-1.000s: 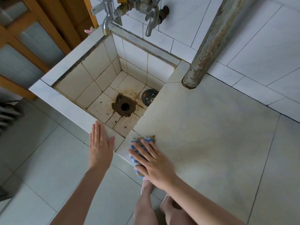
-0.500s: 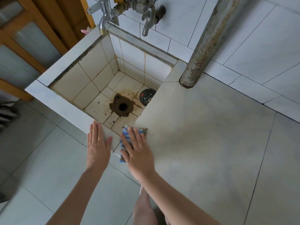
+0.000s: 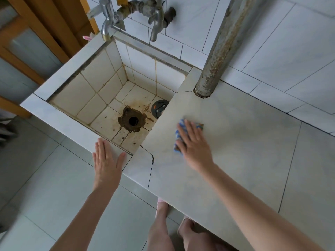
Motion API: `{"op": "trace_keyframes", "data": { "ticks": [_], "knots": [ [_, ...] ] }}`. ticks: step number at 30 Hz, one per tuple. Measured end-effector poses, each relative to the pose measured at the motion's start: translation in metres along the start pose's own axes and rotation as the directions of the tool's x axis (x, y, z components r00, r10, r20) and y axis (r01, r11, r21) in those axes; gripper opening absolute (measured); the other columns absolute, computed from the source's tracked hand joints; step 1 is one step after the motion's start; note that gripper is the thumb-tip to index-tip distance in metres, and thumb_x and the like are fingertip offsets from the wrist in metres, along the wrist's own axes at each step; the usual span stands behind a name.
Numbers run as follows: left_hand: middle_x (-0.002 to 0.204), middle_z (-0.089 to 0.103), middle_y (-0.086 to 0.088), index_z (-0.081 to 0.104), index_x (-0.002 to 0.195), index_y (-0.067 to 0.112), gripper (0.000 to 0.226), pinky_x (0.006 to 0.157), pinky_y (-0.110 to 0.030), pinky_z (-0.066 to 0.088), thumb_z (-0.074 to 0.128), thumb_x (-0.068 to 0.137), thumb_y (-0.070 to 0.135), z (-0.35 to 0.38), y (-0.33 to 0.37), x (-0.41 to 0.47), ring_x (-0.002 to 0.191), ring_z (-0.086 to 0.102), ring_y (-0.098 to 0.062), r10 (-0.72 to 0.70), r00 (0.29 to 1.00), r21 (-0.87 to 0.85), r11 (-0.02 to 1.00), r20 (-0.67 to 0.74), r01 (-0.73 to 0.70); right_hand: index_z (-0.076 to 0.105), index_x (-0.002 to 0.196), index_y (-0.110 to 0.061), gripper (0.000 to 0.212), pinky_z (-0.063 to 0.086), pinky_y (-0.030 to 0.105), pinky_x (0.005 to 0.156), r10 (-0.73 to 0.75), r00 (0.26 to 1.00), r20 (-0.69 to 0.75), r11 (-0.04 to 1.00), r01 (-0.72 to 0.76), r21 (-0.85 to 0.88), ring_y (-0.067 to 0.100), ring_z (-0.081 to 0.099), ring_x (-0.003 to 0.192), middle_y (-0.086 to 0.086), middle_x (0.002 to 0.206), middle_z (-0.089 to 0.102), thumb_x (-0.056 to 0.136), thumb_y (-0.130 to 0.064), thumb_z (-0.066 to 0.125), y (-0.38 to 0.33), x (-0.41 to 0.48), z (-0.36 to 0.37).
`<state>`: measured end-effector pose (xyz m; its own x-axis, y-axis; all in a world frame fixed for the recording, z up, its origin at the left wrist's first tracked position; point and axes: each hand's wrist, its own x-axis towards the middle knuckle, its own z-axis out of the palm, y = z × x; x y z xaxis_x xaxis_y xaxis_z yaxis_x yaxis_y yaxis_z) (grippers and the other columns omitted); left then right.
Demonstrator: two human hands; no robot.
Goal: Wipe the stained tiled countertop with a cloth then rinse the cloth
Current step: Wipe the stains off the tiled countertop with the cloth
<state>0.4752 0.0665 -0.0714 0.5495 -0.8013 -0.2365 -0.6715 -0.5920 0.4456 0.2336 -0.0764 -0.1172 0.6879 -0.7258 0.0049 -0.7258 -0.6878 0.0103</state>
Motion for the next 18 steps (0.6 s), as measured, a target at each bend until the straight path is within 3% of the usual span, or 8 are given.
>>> {"op": "trace_keyframes", "data": {
  "ticks": [3, 5, 7, 10, 13, 15, 17, 18],
  "knots": [
    [0.155, -0.014, -0.006, -0.009, 0.146, 0.007, 0.079, 0.117, -0.035, -0.006, 0.034, 0.092, 0.046, 0.007, 0.015, -0.005, 0.142, -0.015, -0.016, -0.007, 1.000, -0.002, 1.000, 0.009, 0.007, 0.043, 0.137, -0.010, 0.057, -0.002, 0.047, 0.117, 0.232, 0.967, 0.108, 0.972, -0.229, -0.044, 0.036, 0.001, 0.145, 0.012, 0.157, 0.015, 0.103, -0.036, 0.005, 0.030, 0.015, 0.006],
    [0.154, -0.017, -0.003, -0.008, 0.147, 0.009, 0.078, 0.116, -0.032, -0.007, 0.032, 0.092, 0.048, 0.015, 0.025, -0.011, 0.141, -0.018, -0.013, 0.040, 0.999, -0.006, 0.999, 0.026, -0.040, 0.040, 0.139, -0.011, 0.063, -0.007, 0.047, 0.116, 0.280, 0.952, 0.124, 0.960, -0.281, -0.008, 0.036, -0.005, 0.145, 0.013, 0.158, 0.009, 0.101, -0.036, -0.004, 0.021, 0.021, 0.005],
    [0.154, -0.017, -0.001, -0.008, 0.147, 0.010, 0.076, 0.116, -0.030, -0.008, 0.030, 0.092, 0.048, 0.025, 0.031, -0.016, 0.141, -0.019, -0.012, 0.095, 0.994, -0.001, 0.995, 0.047, -0.095, 0.038, 0.142, -0.010, 0.059, -0.001, 0.050, 0.117, 0.208, 0.973, 0.097, 0.977, -0.211, 0.024, 0.038, -0.003, 0.144, 0.017, 0.157, 0.012, 0.102, -0.035, 0.001, -0.003, 0.023, 0.002],
    [0.155, -0.012, 0.000, 0.000, 0.147, 0.008, 0.074, 0.117, -0.031, -0.008, 0.028, 0.091, 0.046, 0.033, 0.029, -0.018, 0.141, -0.018, -0.010, 0.134, 0.990, 0.039, 0.990, 0.037, -0.136, 0.035, 0.145, -0.013, 0.049, 0.018, 0.048, 0.116, 0.025, 0.999, -0.020, 0.993, -0.023, 0.115, 0.037, 0.017, 0.143, 0.017, 0.153, 0.026, 0.102, -0.035, 0.025, -0.040, 0.019, -0.006],
    [0.154, -0.013, 0.000, 0.003, 0.148, 0.009, 0.075, 0.116, -0.032, -0.008, 0.029, 0.089, 0.049, 0.035, 0.024, -0.018, 0.141, -0.019, -0.012, 0.117, 0.993, 0.083, 0.990, 0.015, -0.118, 0.034, 0.146, -0.018, 0.047, 0.020, 0.048, 0.116, -0.081, 0.997, -0.013, 0.986, 0.082, 0.148, 0.033, 0.015, 0.144, 0.011, 0.154, 0.025, 0.103, -0.036, 0.024, -0.036, 0.029, -0.012],
    [0.154, -0.012, -0.006, 0.005, 0.148, 0.008, 0.080, 0.116, -0.036, -0.007, 0.027, 0.089, 0.057, 0.034, 0.022, -0.018, 0.141, -0.018, -0.019, 0.073, 0.997, 0.132, 0.989, -0.020, -0.070, 0.044, 0.133, -0.016, 0.037, 0.022, 0.054, 0.113, -0.191, 0.981, -0.017, 0.978, 0.192, 0.085, 0.039, 0.019, 0.142, 0.011, 0.153, 0.029, 0.104, -0.030, 0.028, -0.019, 0.043, -0.010],
    [0.155, -0.008, -0.011, 0.005, 0.147, 0.007, 0.085, 0.115, -0.041, -0.005, 0.019, 0.087, 0.066, 0.034, 0.020, -0.018, 0.142, -0.015, -0.023, 0.052, 0.998, 0.170, 0.984, -0.038, -0.045, 0.050, 0.118, -0.011, 0.030, 0.023, 0.058, 0.112, -0.144, 0.989, 0.042, 0.989, 0.143, 0.038, 0.047, 0.025, 0.137, 0.014, 0.149, 0.036, 0.101, -0.027, 0.031, 0.000, 0.067, -0.011],
    [0.155, -0.007, -0.012, 0.004, 0.147, 0.007, 0.088, 0.115, -0.043, -0.003, 0.016, 0.084, 0.068, 0.035, 0.019, -0.018, 0.142, -0.014, -0.024, 0.053, 0.998, 0.181, 0.982, -0.038, -0.045, 0.050, 0.119, -0.010, 0.036, 0.019, 0.059, 0.111, -0.093, 0.992, 0.087, 0.996, 0.091, 0.021, 0.048, 0.025, 0.136, 0.016, 0.149, 0.036, 0.100, -0.029, 0.027, 0.009, 0.080, -0.012]
  ]
}}
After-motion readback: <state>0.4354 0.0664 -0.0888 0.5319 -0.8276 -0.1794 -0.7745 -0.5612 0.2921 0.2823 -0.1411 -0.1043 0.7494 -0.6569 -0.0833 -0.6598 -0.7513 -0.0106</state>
